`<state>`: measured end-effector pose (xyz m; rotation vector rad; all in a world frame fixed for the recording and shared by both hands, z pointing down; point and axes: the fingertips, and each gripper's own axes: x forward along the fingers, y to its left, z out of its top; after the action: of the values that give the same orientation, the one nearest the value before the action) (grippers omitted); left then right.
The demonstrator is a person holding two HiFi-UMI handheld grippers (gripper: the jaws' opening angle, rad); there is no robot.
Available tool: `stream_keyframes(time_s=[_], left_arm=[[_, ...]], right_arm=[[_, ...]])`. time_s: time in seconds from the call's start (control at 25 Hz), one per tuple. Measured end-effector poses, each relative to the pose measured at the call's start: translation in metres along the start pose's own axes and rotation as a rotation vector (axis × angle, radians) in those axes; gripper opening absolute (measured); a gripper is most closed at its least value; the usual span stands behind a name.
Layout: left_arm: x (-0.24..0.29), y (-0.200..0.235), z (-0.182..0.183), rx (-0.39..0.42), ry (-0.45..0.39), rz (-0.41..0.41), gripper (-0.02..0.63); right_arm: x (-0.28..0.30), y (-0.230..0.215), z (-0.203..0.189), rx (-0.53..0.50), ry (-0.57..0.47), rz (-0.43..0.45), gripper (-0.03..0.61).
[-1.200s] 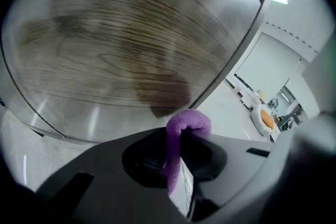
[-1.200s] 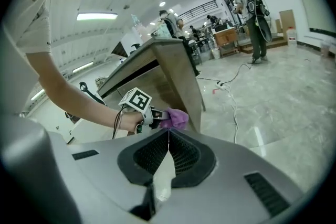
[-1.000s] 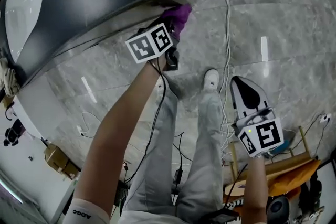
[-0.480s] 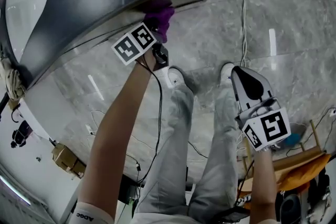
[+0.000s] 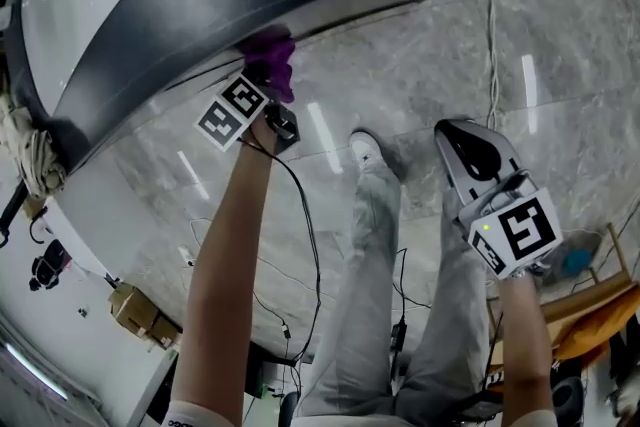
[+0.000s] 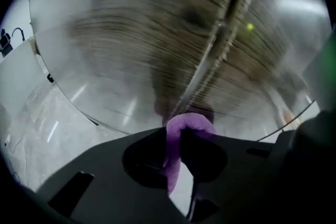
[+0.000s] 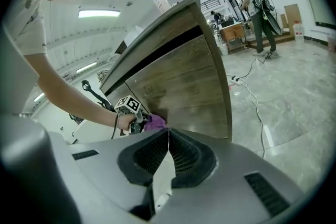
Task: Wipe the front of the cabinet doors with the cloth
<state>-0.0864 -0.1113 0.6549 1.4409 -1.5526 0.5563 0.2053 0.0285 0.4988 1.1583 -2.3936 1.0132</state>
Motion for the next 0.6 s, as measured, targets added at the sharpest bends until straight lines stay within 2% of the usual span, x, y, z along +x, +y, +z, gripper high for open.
stream_keyframes(time_s=[0.16,0.32,0.44,0.6], left_arm=[[-0.015,0.034,0.007,0.000,-0.027,0.044,0.057],[-0.027,0.047,-0.012,0.007,-0.016,0.095,0.057],[-0.027,0.030,-0.039,0.002,0.008,0.101,0.057],[-0.011,-0.031,-0.080,0.054,0.059,0.052,0.057]], right_arm=[[0.007,0.012,-0.004,0.007,0.003,0.016,0.028],[0.000,0.017,-0.003,0.002,0.006,0.046,0.028],[-0.014,0.009,-0.004,-0.006,0.011,0.062,0.028],[-0.041,-0.012,-0.014,-0.021,0.031,0.082,0.028]])
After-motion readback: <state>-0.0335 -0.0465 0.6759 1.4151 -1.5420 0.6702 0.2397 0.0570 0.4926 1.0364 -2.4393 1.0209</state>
